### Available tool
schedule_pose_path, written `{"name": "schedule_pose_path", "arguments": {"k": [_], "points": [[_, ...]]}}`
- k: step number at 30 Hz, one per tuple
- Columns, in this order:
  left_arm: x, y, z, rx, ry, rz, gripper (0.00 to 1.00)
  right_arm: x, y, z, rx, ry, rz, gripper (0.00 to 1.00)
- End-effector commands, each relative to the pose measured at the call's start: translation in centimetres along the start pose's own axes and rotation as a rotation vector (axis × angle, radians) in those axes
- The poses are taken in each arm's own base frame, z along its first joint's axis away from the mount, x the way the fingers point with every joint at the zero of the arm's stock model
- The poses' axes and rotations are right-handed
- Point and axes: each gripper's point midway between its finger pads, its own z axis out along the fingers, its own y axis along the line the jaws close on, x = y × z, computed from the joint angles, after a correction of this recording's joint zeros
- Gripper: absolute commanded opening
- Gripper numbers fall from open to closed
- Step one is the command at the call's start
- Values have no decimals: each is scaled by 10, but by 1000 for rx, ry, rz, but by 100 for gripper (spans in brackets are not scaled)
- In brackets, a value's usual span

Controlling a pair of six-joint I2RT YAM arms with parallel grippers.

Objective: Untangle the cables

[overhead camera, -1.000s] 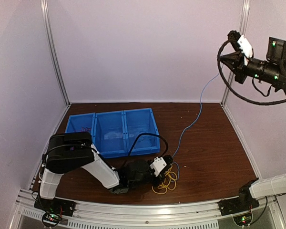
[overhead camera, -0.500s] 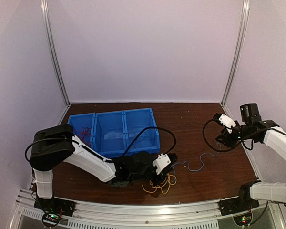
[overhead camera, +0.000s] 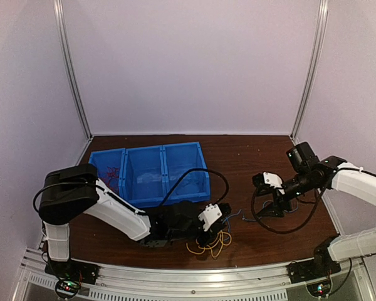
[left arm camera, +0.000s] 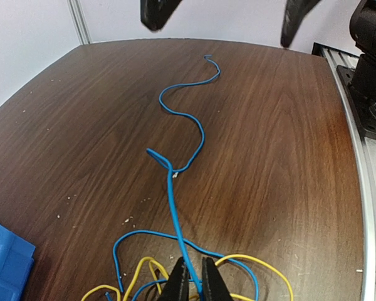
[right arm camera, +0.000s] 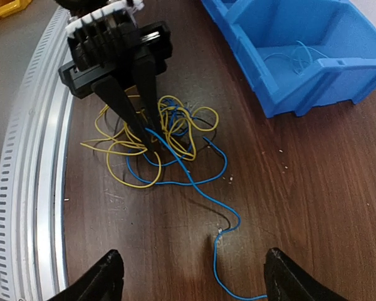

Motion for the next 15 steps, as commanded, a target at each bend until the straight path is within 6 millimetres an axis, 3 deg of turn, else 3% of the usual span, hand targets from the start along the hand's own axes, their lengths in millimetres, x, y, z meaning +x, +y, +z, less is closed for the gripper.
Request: {"name": "schedule_pose_path", "arguments": {"k": [1, 6, 15], "points": [[-26, -3, -7, 30, -110, -27, 10, -13, 3, 30, -21, -54, -85, 78], [-30, -6, -12, 46, -143, -33, 10, -16, -4, 52, -64, -27, -109, 78], [-35, -4, -16, 40, -161, -40, 10, 0, 0, 84, -154, 16, -115, 70]]}}
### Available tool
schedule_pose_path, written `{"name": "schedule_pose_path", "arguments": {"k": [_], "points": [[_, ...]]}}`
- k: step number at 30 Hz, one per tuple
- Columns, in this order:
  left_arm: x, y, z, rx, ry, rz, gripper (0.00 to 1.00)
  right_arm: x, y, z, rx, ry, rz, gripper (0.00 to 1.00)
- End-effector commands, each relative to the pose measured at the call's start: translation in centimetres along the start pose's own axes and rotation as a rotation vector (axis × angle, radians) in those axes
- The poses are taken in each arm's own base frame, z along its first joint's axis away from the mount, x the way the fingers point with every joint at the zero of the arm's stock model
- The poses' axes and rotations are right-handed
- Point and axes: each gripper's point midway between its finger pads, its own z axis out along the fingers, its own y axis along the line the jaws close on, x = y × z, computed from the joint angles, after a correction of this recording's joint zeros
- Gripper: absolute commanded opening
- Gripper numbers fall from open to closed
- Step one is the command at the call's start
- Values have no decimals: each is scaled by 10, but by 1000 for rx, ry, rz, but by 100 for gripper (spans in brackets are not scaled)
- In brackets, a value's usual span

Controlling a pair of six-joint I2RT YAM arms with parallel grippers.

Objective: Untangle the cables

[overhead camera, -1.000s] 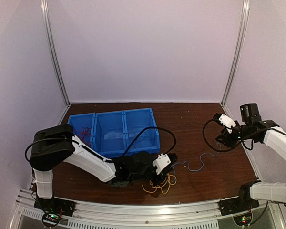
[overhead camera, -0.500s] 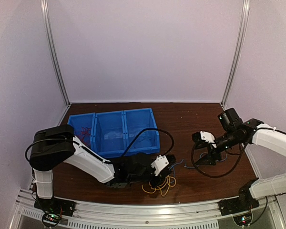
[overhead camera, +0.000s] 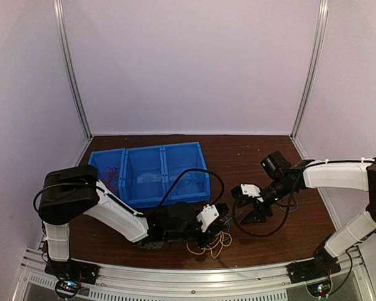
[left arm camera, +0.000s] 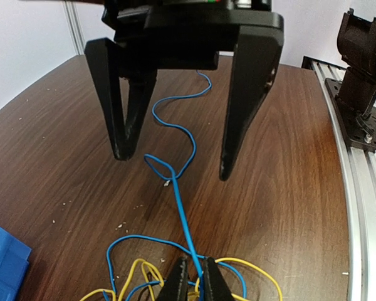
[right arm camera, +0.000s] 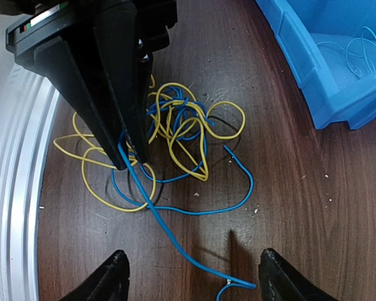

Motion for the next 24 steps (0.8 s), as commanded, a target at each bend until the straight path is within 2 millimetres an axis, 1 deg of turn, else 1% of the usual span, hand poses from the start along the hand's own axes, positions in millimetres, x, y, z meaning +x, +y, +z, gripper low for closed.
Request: {"name": "schedule_pose_path", "arguments": {"k": [1, 5, 7, 9, 11, 12, 14, 16, 21, 22, 24], "points": [[-30, 1, -9, 3, -96, -14, 10, -12, -6, 6, 3, -25, -51, 68], [-32, 3, -10, -5, -105, -13, 10, -10, -3, 15, -41, -4, -42, 51], [-31, 3, -11, -5, -105, -15, 10, -9, -3, 18, -58, 2, -30, 37], [-31, 3, -11, -10, -105, -17, 10, -10, -2, 18, -68, 7, -19, 23], [-30, 5, -11, -16, -109, -18, 12, -13, -1, 14, -67, 5, -18, 12], [-31, 5, -10, -20, -113, -19, 14, -16, -1, 11, -65, 0, -20, 8], [-27, 6, -5, -25, -109, -9, 16, -26, 2, 2, -62, -21, -26, 4], [-26, 6, 4, -28, -111, 12, 16, -41, 7, -12, -68, -53, -39, 0], [-26, 7, 17, -34, -153, 13, 12, -85, 19, -53, -75, -121, -73, 0], [-25, 5, 20, -20, -157, 13, 12, -90, 22, -60, -80, -126, -71, 0], [-20, 4, 24, -6, -155, 13, 9, -111, 26, -80, -70, -163, -95, 0]]}}
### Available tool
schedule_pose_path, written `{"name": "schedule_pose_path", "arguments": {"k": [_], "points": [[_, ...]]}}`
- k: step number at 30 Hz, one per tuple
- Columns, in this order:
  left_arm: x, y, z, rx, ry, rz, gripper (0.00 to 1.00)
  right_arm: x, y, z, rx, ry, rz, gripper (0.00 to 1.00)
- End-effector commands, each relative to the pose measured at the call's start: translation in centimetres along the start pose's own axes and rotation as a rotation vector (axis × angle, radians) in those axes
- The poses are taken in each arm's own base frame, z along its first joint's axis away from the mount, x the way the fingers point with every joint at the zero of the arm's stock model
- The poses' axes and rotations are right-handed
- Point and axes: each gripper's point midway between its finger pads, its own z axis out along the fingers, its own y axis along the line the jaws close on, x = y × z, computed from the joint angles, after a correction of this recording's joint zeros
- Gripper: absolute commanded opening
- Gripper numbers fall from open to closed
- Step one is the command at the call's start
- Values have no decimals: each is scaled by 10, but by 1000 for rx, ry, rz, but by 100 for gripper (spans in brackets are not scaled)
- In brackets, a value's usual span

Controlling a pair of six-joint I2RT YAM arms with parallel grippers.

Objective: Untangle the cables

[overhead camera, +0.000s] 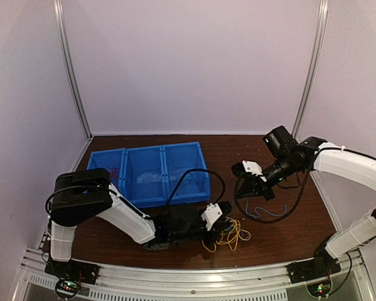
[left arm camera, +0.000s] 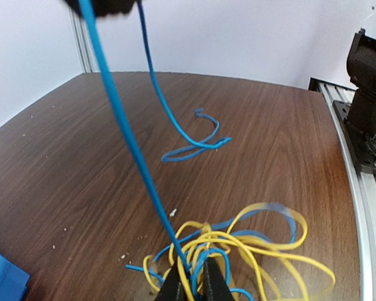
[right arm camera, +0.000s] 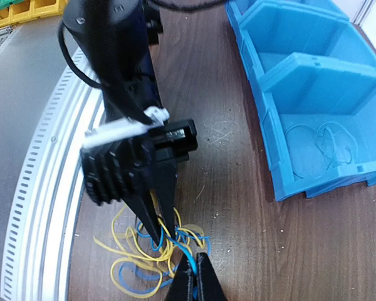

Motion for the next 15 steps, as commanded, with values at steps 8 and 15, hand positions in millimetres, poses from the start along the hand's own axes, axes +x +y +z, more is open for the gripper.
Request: {"name": "schedule_pose_path", "arguments": {"k": [8, 15], "points": [[13, 9, 17, 10, -33, -10, 3, -112, 32, -95, 57, -200, -118, 0], [31, 14, 13, -5, 27, -4, 4, -150, 27, -144, 161, -227, -203, 0]]}}
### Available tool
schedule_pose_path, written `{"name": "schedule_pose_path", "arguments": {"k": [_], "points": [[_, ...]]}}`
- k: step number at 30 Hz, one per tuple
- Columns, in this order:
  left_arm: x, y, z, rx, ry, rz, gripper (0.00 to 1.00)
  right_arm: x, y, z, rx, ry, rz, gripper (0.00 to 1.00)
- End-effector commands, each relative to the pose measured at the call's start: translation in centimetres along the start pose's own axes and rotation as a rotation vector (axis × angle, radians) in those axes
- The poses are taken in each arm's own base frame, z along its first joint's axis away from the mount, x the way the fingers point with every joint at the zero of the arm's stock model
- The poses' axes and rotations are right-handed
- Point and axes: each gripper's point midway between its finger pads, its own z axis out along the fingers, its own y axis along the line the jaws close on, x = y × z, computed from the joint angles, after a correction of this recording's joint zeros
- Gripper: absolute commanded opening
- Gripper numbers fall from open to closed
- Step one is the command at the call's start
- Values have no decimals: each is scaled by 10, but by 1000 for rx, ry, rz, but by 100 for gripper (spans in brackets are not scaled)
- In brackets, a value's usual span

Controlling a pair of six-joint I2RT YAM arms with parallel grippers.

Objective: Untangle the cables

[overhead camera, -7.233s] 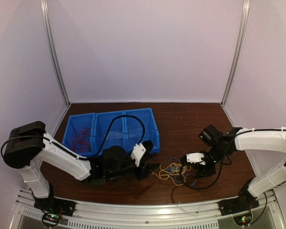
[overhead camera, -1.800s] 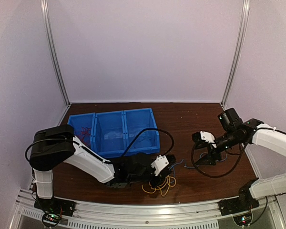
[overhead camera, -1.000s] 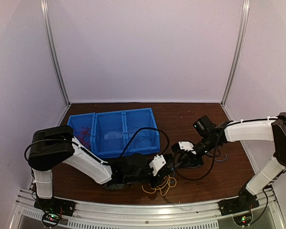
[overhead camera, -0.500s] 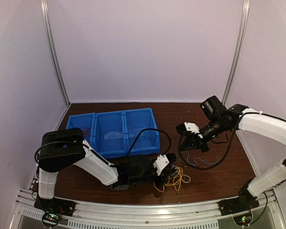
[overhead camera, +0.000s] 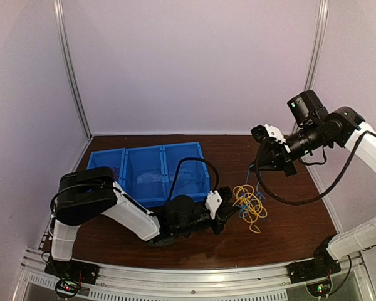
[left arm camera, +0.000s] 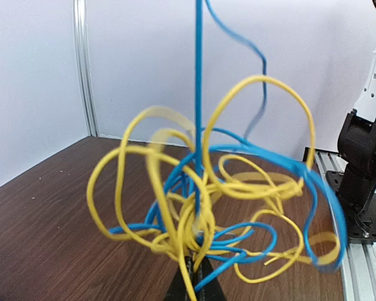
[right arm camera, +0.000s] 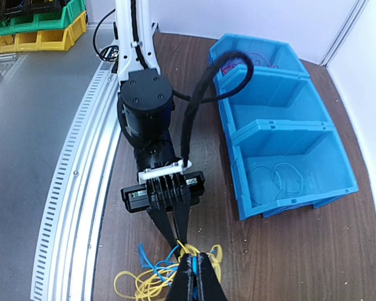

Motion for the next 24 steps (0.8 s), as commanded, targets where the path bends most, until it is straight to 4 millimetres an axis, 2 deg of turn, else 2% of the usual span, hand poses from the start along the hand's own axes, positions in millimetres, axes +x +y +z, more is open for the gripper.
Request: {"name": "schedule_pose_path", "arguments": {"k": [1, 5, 8, 12, 15, 17, 19, 24], "points": [[95, 4, -22, -7, 297, 7, 4, -65, -2, -49, 76, -169, -140, 0], [97, 8, -35, -22, 338, 22, 4, -84, -8, -70, 136, -196, -185, 0], [97, 12, -50, -43, 372, 49, 0, -100, -18, -99, 236, -215, -226, 0], [104, 22, -69, -91, 469, 90, 0, -125, -23, -141, 354, -258, -284, 0], [104, 26, -85, -112, 509, 105, 0, -142, -24, -161, 398, -289, -313, 0], [104, 29, -97, -129, 526, 106, 0, -150, -27, -165, 402, -310, -324, 0], [95, 32, -105, -151, 509, 96, 0, -150, -32, -161, 382, -322, -318, 0], [78, 34, -133, -184, 462, 65, 0, -134, -50, -144, 374, -318, -262, 0]]}}
